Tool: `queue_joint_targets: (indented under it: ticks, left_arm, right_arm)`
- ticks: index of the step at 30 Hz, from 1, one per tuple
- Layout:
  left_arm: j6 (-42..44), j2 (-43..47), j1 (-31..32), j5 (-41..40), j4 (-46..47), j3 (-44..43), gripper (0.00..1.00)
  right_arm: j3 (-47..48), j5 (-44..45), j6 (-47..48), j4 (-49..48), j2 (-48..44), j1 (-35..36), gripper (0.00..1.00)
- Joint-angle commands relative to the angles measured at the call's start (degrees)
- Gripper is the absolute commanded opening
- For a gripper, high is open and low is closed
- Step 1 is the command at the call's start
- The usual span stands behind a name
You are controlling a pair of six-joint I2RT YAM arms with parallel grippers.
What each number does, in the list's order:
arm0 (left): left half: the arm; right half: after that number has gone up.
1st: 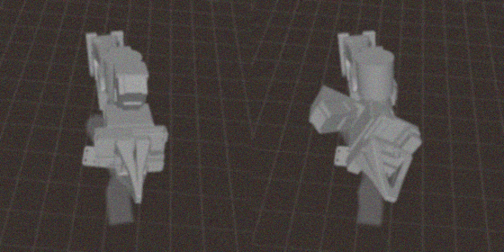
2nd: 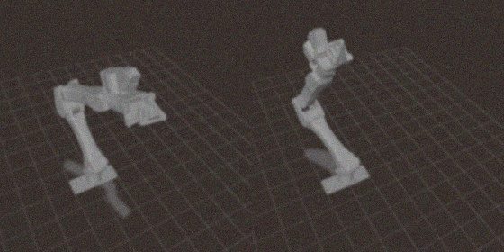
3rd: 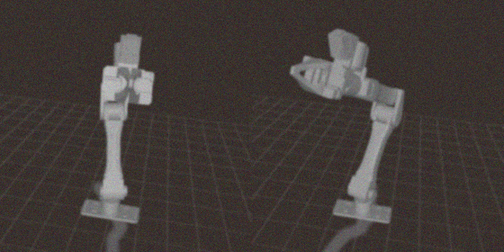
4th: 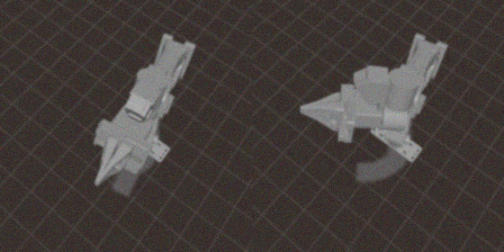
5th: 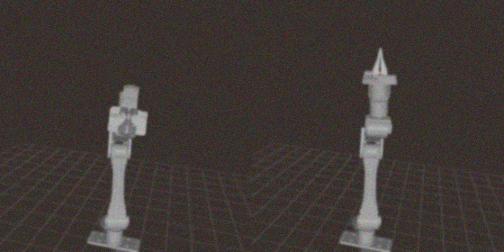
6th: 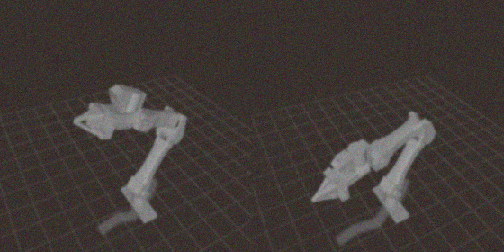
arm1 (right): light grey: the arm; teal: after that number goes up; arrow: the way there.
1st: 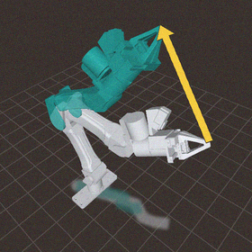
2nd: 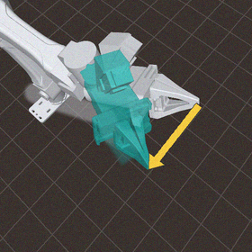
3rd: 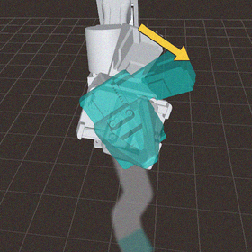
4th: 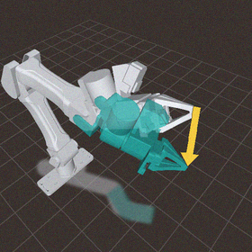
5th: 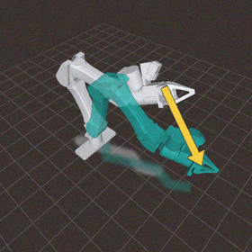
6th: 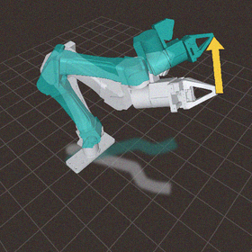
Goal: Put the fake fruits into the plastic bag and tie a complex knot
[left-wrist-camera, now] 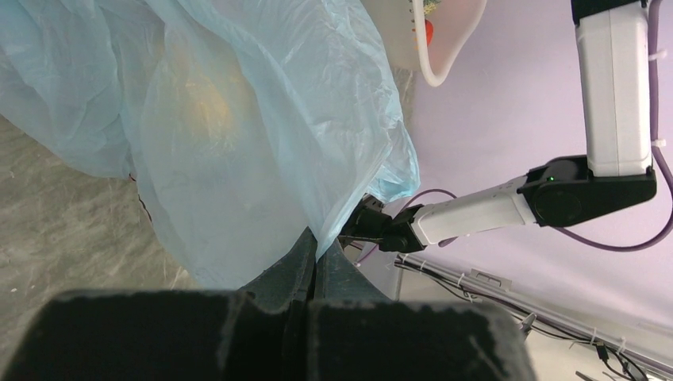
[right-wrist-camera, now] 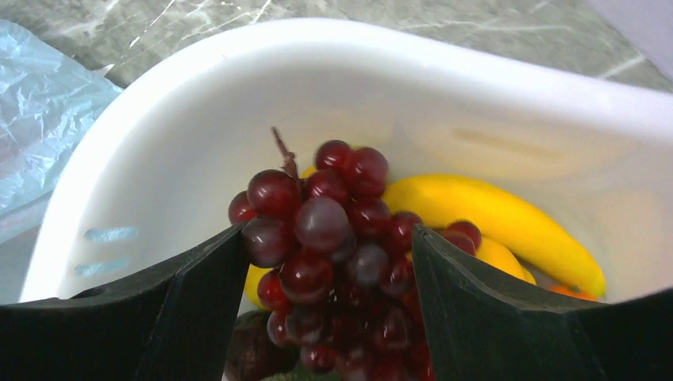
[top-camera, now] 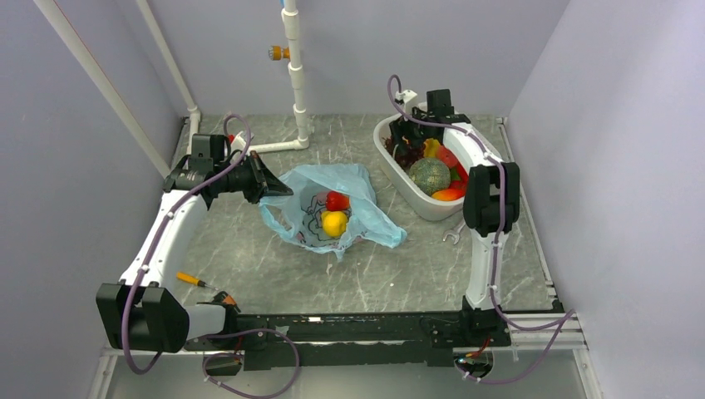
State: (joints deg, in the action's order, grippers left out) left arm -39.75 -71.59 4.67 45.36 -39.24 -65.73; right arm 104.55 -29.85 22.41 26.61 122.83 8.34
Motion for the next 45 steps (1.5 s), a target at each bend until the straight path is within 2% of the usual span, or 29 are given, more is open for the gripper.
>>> queue_joint_targets:
  ticks: [1, 3, 5, 8, 14, 15, 24, 30, 35, 40, 43, 45]
  left_arm:
    - [1.0, -0.4, -0.3, 0.5, 0.5, -1.7, 0.0]
    - [1.0, -0.5, -0.3, 0.4, 0.5, -1.7, 0.0]
    - [1.1, -0.5, -0.4, 0.5, 0.4, -1.7, 0.0]
    - [1.2, -0.5, -0.5, 0.4, 0.3, -1.9, 0.0]
    - [1.2, -0.5, -0.6, 0.8, 0.3, -1.7, 0.0]
    - [1.2, -0.6, -0.6, 0.9, 0.2, -1.7, 0.0]
    - [1.5, -0.3, -0.7, 1.0, -0.1, -1.5, 0.0]
    - [1.6, 0.0, -0.7, 1.0, -0.3, -1.2, 0.0]
    - [1.5, 0.2, -0.7, 1.5, -0.3, -1.0, 0.0]
    - [0.4, 0.2, -0.8, 2.4, 0.3, -0.7, 0.0]
    - [0.0, 0.0, -0.8, 3.0, 0.3, -1.1, 0.0]
    - [-0.2, -0.2, -0.8, 3.2, 0.3, -1.2, 0.0]
  right_arm:
    - [5.8, -7.0, 3.9, 3.6, 5.2, 0.1, 0.76]
    - [6.9, -6.7, 4.5, 4.3, 6.8, 0.1, 0.73]
    - [7.8, -6.1, 5.0, 5.2, 8.0, 0.0, 0.66]
    - [6.5, -6.5, 4.1, 4.6, 7.4, -0.4, 0.46]
    - [1.5, -9.1, -0.1, -2.3, -1.4, -1.9, 0.03]
    - [1.3, -9.4, -1.4, -3.1, -2.6, -2.2, 0.0]
    - [1.9, -12.6, -12.3, -9.7, -10.9, -6.1, 0.0]
    - [2.4, -13.5, -14.1, -10.3, -15.8, -6.9, 0.0]
    - [0.6, -20.6, -15.3, -8.1, -24.9, -6.3, 0.0]
    - [-9.3, -26.3, -13.8, -4.1, -37.7, -0.4, 0.0]
    - [-17.9, -26.3, -13.5, -2.6, -46.0, 7.8, 0.0]
    - [-23.4, -24.8, -16.0, -5.9, -51.0, 14.1, 0.0]
